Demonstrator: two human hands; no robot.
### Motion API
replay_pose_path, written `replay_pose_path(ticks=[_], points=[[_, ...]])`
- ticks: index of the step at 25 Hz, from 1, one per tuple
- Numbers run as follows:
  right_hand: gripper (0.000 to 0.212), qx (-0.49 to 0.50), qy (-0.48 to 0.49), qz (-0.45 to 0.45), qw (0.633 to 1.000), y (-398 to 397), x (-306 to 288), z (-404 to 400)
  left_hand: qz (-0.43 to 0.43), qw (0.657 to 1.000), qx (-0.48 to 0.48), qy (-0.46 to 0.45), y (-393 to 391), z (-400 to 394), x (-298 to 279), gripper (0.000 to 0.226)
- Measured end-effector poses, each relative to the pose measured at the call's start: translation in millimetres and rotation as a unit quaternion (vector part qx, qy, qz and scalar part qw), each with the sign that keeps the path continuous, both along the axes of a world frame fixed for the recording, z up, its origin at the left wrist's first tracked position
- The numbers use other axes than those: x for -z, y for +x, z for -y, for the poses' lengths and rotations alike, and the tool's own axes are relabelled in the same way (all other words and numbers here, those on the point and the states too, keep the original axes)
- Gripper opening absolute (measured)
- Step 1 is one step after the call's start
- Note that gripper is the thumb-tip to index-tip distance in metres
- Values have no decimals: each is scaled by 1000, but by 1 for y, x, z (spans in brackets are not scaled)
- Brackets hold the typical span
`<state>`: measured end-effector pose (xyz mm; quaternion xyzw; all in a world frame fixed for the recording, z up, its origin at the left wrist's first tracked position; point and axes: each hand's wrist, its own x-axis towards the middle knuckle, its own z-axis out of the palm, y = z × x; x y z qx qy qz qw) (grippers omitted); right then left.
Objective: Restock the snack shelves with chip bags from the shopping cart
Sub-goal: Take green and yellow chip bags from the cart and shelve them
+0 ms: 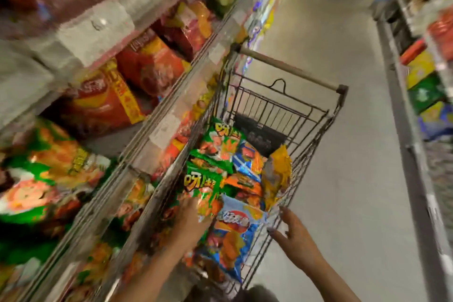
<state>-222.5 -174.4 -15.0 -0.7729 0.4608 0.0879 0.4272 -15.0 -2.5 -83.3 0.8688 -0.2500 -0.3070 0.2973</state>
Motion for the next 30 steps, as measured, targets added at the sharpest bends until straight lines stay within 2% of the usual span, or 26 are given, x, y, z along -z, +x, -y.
replay_pose_path(ticks=[5, 8, 12, 16, 17, 19, 20, 21, 24, 26, 28, 30], points=[[66, -18, -74, -33, 997, 60, -3, 46, -47, 995, -12, 86, 49, 16, 23, 77], [73, -9, -93, -70, 993, 94, 9, 100, -90, 990, -37, 105, 66, 27, 46, 83], [79, 33, -40, -131, 990, 124, 55, 179, -126, 972, -90, 176, 82, 37, 86, 99], [81, 119, 77, -148, 979, 145, 106, 216, -147, 953, -125, 235, 87, 50, 110, 112], [87, 129, 84, -158, 975, 148, 116, 217, -157, 949, -130, 242, 88, 54, 109, 109], [96, 132, 74, -181, 972, 150, 129, 217, -177, 946, -149, 225, 88, 59, 102, 76], [95, 139, 80, -174, 972, 150, 131, 218, -190, 946, -157, 211, 85, 60, 96, 59], [91, 148, 93, -162, 971, 149, 132, 220, -205, 946, -155, 196, 81, 61, 88, 52], [81, 156, 103, -134, 973, 147, 123, 226, -237, 944, -144, 180, 66, 58, 62, 68], [86, 143, 70, -72, 985, 152, 109, 218, -243, 935, -172, 191, 53, 53, 52, 72], [86, 69, 42, -3, 997, 167, 99, 200, -230, 932, -196, 200, 44, 48, 47, 71], [69, 7, 2, 60, 998, 174, 100, 180, -233, 928, -222, 186, 36, 45, 44, 70]])
